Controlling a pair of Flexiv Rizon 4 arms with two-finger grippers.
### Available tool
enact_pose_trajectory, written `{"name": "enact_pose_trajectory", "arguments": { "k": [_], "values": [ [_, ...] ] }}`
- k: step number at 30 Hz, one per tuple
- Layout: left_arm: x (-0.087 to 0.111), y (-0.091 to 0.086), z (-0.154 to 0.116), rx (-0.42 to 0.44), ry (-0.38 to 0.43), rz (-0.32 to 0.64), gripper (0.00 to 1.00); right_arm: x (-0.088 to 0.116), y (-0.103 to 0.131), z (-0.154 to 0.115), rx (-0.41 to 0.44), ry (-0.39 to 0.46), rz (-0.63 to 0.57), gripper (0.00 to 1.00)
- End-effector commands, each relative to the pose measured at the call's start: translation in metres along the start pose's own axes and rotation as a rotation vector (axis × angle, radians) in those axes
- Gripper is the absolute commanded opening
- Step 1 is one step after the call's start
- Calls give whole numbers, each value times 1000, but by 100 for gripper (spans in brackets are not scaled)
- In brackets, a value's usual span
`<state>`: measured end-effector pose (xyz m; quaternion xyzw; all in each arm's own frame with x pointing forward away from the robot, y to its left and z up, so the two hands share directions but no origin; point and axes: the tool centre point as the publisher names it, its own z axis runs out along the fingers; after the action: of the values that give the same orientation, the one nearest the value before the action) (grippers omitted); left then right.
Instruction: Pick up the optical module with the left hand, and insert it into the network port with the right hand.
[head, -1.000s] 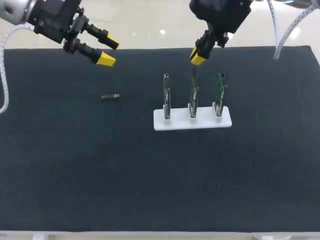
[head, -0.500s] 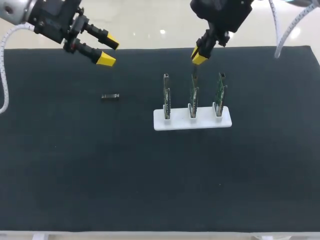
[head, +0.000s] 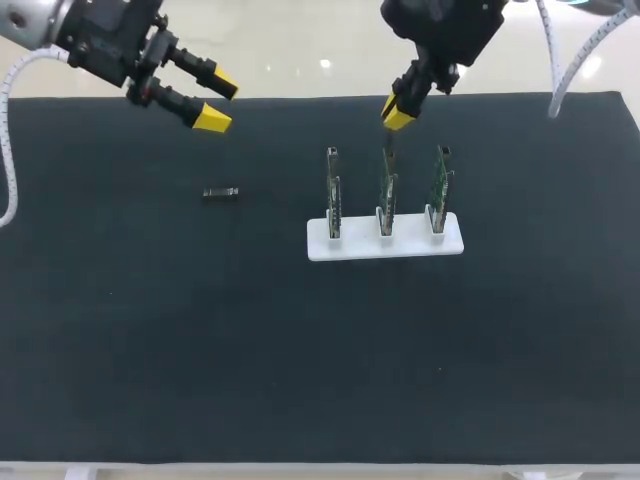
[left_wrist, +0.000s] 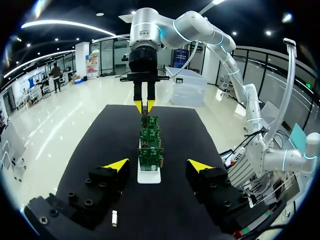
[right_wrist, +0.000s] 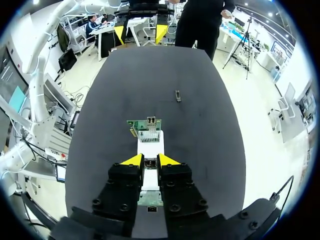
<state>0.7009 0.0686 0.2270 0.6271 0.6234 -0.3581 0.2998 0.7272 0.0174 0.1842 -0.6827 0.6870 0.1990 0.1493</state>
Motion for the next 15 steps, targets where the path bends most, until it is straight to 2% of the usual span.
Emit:
{"name": "enact_pose_trajectory", "arguments": {
  "k": [1,15],
  "values": [
    [0,1,0,1,3,-1,100,2,0,2,0,-4,1,0],
    [0,1,0,1,3,-1,100,3,1,7,1,-17,9,0]
  ]
}}
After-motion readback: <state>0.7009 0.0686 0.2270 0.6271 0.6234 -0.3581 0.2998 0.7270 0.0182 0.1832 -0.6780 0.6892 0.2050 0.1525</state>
